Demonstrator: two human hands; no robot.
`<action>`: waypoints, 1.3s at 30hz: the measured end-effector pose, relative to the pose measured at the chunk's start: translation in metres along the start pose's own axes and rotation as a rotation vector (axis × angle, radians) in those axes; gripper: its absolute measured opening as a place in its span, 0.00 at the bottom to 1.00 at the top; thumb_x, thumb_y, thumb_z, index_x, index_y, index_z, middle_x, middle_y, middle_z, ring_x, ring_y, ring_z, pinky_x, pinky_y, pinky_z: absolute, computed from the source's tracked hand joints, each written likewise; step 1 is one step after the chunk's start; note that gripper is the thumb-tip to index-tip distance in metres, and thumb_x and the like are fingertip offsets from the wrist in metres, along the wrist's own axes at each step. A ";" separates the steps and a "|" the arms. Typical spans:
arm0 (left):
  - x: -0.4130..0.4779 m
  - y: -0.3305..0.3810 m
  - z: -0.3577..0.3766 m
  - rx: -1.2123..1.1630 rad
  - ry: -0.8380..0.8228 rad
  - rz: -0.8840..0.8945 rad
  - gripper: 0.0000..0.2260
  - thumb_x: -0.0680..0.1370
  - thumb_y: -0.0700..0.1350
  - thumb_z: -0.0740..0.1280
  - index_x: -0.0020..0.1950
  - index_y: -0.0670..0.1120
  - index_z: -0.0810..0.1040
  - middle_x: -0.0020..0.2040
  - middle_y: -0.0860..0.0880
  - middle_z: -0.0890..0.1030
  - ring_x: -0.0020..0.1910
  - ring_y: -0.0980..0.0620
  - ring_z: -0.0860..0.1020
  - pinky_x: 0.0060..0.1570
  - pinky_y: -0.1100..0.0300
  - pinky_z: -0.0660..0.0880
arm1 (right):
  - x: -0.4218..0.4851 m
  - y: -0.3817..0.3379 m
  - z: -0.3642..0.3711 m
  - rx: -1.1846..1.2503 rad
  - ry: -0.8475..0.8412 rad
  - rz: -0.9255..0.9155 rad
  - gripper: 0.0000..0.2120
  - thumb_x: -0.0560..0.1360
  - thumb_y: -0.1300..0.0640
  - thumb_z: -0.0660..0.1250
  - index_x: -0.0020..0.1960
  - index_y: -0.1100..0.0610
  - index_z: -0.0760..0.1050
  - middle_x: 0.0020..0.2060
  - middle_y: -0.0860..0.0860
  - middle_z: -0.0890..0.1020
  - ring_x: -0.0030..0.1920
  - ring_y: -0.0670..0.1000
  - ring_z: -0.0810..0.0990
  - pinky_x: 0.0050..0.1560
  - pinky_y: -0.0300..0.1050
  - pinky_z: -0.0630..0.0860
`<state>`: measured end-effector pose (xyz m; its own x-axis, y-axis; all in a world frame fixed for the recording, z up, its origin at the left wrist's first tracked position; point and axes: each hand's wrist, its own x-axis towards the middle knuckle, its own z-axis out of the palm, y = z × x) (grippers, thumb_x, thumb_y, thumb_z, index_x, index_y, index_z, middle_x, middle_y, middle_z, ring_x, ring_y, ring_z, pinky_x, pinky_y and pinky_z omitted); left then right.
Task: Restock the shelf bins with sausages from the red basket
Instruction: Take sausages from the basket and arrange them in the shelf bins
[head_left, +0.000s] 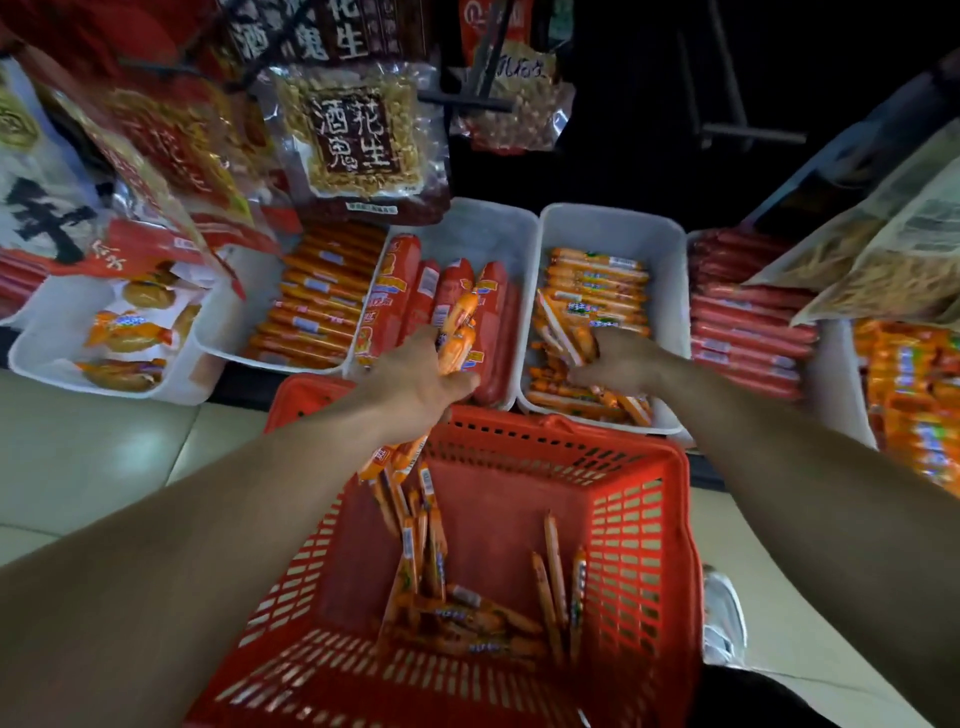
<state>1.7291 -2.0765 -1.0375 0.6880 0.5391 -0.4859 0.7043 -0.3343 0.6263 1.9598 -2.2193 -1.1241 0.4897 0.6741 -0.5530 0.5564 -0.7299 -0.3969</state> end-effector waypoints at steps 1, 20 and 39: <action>0.000 0.000 0.000 -0.015 -0.009 -0.003 0.15 0.79 0.53 0.69 0.62 0.50 0.72 0.47 0.49 0.82 0.42 0.51 0.82 0.48 0.51 0.80 | 0.001 -0.001 0.001 -0.035 -0.009 0.020 0.12 0.71 0.47 0.74 0.45 0.53 0.75 0.40 0.51 0.81 0.44 0.54 0.80 0.38 0.46 0.74; 0.000 0.000 -0.001 0.030 0.011 -0.011 0.20 0.79 0.54 0.69 0.67 0.50 0.70 0.49 0.52 0.79 0.43 0.53 0.80 0.41 0.58 0.75 | 0.003 -0.002 0.019 -0.184 0.128 -0.068 0.42 0.72 0.36 0.69 0.79 0.50 0.58 0.76 0.56 0.63 0.76 0.63 0.59 0.73 0.59 0.62; 0.004 -0.001 0.000 0.065 -0.004 -0.036 0.21 0.79 0.54 0.69 0.68 0.49 0.70 0.55 0.49 0.80 0.51 0.47 0.81 0.54 0.50 0.78 | 0.006 0.001 0.011 -0.087 0.041 -0.101 0.54 0.66 0.50 0.80 0.80 0.42 0.48 0.77 0.54 0.55 0.73 0.59 0.64 0.70 0.50 0.66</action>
<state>1.7312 -2.0743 -1.0399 0.6629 0.5481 -0.5100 0.7382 -0.3647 0.5675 1.9562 -2.2174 -1.1357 0.4546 0.7487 -0.4825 0.6591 -0.6471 -0.3831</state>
